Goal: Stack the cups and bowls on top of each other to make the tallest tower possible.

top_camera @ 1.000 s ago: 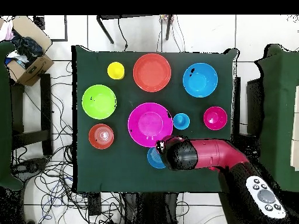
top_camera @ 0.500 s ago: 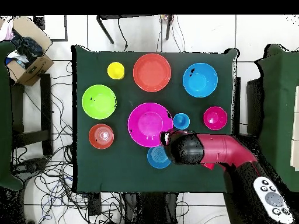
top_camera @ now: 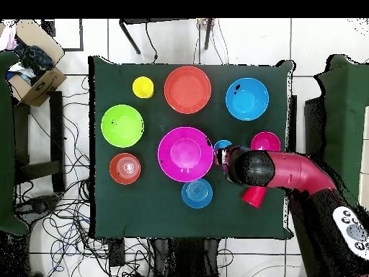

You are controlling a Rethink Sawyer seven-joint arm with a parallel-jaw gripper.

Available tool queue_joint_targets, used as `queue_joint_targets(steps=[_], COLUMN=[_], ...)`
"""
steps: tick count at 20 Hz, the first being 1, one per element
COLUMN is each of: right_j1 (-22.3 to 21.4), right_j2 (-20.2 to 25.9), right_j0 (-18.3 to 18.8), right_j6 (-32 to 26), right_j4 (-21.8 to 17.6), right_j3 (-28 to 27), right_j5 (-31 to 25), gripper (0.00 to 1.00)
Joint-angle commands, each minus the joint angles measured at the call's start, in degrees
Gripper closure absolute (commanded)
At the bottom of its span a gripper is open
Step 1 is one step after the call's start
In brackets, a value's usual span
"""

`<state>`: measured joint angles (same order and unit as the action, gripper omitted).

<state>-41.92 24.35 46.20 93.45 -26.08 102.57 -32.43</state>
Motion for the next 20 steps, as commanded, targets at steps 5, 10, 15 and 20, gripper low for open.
queue_joint_targets(steps=[5,10,15,20], right_j1=[9.35,12.48,11.75,12.55], right_j2=[-0.22,-0.12,0.88,1.22], right_j0=[1.86,1.82,0.97,-0.09], right_j6=[-9.21,-9.68,-8.78,-9.78], right_j4=[-7.32,-9.32,-8.59,-8.68], right_j3=[-8.60,-12.31,-13.64,-17.19], right_j5=[-5.05,-4.84,-6.67,-9.35], gripper=[0.00,0.00,0.00,0.00])
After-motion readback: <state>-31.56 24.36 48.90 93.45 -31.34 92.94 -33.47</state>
